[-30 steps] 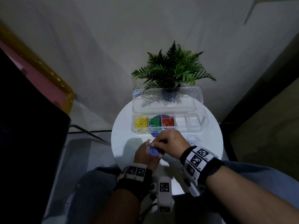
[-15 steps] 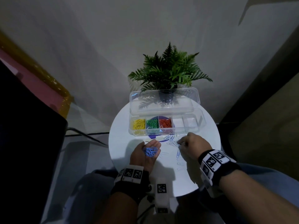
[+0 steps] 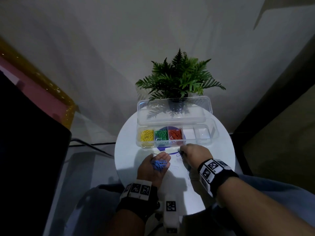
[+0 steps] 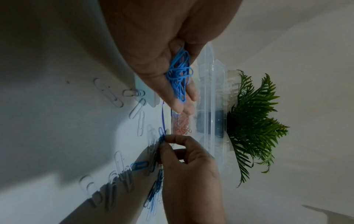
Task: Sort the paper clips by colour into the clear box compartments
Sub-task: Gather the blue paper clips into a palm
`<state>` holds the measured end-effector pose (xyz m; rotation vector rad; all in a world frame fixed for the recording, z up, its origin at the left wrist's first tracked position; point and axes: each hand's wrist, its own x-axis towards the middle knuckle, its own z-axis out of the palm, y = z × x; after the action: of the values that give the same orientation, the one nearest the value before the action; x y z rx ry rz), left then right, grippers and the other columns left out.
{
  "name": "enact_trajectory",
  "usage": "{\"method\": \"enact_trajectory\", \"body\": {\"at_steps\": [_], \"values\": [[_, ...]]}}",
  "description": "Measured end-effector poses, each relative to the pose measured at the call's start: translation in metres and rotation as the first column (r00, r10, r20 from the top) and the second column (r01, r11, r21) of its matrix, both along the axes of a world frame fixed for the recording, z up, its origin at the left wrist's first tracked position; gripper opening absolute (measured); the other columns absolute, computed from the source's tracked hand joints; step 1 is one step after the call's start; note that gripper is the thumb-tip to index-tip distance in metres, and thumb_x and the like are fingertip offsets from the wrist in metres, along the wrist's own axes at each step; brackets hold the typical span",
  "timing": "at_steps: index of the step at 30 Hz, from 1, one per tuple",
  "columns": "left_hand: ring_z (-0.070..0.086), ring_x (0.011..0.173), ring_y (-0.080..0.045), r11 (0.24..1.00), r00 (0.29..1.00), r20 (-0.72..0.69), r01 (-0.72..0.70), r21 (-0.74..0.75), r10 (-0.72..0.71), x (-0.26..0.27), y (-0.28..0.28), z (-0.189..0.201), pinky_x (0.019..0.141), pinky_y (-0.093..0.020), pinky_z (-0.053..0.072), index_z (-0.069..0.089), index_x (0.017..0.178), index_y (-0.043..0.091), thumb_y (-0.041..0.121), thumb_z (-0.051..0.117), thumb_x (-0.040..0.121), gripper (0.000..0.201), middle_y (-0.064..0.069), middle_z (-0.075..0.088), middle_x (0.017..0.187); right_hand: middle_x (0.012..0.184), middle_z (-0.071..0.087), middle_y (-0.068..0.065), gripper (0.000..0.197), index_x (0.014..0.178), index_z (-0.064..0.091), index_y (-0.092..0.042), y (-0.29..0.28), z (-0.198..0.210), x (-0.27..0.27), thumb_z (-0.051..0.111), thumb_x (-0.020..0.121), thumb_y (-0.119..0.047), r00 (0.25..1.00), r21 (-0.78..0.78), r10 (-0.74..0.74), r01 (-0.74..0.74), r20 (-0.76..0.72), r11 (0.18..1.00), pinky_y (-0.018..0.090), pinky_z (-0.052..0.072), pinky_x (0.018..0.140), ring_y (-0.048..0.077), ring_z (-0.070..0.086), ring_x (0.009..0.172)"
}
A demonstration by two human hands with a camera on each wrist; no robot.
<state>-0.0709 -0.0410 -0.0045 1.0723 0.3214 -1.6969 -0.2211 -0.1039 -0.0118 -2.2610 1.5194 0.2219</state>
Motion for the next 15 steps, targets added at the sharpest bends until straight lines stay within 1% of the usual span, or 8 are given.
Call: {"method": "enact_trajectory", "body": {"at_steps": [3, 6, 8, 9, 10, 11, 13, 15], "values": [[0.057, 0.085, -0.024, 1.000, 1.000, -0.003, -0.009, -0.010, 0.009, 0.0016, -0.0003, 0.0017, 0.045, -0.024, 0.053, 0.056, 0.090, -0.005, 0.028, 0.024, 0.102, 0.048, -0.017, 0.059, 0.094, 0.111, 0.062, 0.006, 0.023, 0.109, 0.060, -0.021, -0.0014, 0.0002, -0.0001, 0.049, 0.089, -0.019, 1.000, 0.029, -0.023, 0.023, 0.008, 0.999, 0.033, 0.047, 0.081, 0.029, 0.058, 0.102], [0.057, 0.086, -0.023, 1.000, 1.000, 0.007, -0.004, -0.006, 0.004, 0.0027, 0.0002, 0.0009, 0.045, -0.024, 0.053, 0.057, 0.093, -0.005, 0.029, 0.024, 0.102, 0.048, -0.017, 0.063, 0.092, 0.112, 0.058, 0.007, 0.026, 0.112, 0.063, -0.021, -0.0049, 0.0010, -0.0018, 0.053, 0.088, -0.018, 1.000, 0.053, -0.019, 0.017, 0.023, 0.998, 0.033, 0.047, 0.083, 0.030, 0.058, 0.104], [0.058, 0.093, -0.026, 1.000, 1.000, 0.018, -0.008, -0.004, 0.008, 0.0033, 0.0002, -0.0008, 0.044, -0.024, 0.052, 0.057, 0.103, -0.005, 0.029, 0.024, 0.102, 0.048, -0.017, 0.069, 0.087, 0.112, 0.057, 0.007, 0.024, 0.110, 0.065, -0.021, -0.0055, 0.0017, -0.0012, 0.054, 0.088, -0.020, 0.999, 0.064, -0.022, 0.020, 0.032, 0.998, 0.033, 0.047, 0.084, 0.030, 0.057, 0.105], [0.057, 0.105, -0.028, 1.000, 1.000, 0.029, -0.012, 0.004, 0.012, 0.0033, -0.0001, -0.0012, 0.043, -0.024, 0.052, 0.056, 0.112, -0.005, 0.028, 0.024, 0.102, 0.047, -0.017, 0.069, 0.094, 0.112, 0.056, 0.007, 0.023, 0.108, 0.065, -0.020, -0.0053, 0.0018, -0.0006, 0.054, 0.088, -0.019, 0.999, 0.072, -0.028, 0.025, 0.036, 0.997, 0.032, 0.046, 0.085, 0.029, 0.057, 0.105], [0.052, 0.119, -0.030, 1.000, 0.999, 0.042, -0.014, 0.012, 0.013, 0.0035, -0.0006, -0.0022, 0.044, -0.023, 0.052, 0.053, 0.119, -0.006, 0.028, 0.023, 0.102, 0.048, -0.018, 0.065, 0.107, 0.113, 0.056, 0.007, 0.021, 0.106, 0.065, -0.018, -0.0051, 0.0016, 0.0003, 0.054, 0.088, -0.019, 0.999, 0.079, -0.029, 0.026, 0.037, 0.997, 0.032, 0.046, 0.086, 0.028, 0.057, 0.105], [0.044, 0.129, -0.029, 1.000, 0.999, 0.051, -0.016, 0.015, 0.015, 0.0035, -0.0013, -0.0034, 0.045, -0.023, 0.052, 0.053, 0.118, -0.007, 0.027, 0.023, 0.102, 0.048, -0.019, 0.059, 0.118, 0.113, 0.057, 0.007, 0.019, 0.103, 0.064, -0.017, -0.0051, 0.0016, 0.0013, 0.054, 0.087, -0.017, 0.999, 0.089, -0.027, 0.024, 0.037, 0.996, 0.033, 0.047, 0.086, 0.028, 0.057, 0.105], [0.037, 0.136, -0.028, 1.000, 0.998, 0.064, -0.019, 0.013, 0.018, 0.0035, -0.0013, -0.0026, 0.052, -0.023, 0.053, 0.055, 0.109, -0.008, 0.027, 0.022, 0.102, 0.048, -0.019, 0.050, 0.134, 0.111, 0.058, 0.009, 0.014, 0.095, 0.063, -0.016, -0.0058, 0.0017, 0.0020, 0.053, 0.085, -0.015, 0.998, 0.118, -0.034, 0.027, 0.056, 0.993, 0.033, 0.048, 0.086, 0.027, 0.058, 0.104], [0.036, 0.136, -0.028, 1.000, 0.997, 0.075, -0.020, 0.008, 0.020, 0.0042, -0.0011, -0.0028, 0.059, -0.026, 0.053, 0.056, 0.102, -0.007, 0.027, 0.022, 0.102, 0.048, -0.020, 0.042, 0.142, 0.107, 0.060, 0.009, 0.008, 0.087, 0.059, -0.018, -0.0062, 0.0028, 0.0022, 0.053, 0.083, -0.015, 0.995, 0.146, -0.045, 0.031, 0.092, 0.989, 0.032, 0.047, 0.085, 0.026, 0.059, 0.102]]}}
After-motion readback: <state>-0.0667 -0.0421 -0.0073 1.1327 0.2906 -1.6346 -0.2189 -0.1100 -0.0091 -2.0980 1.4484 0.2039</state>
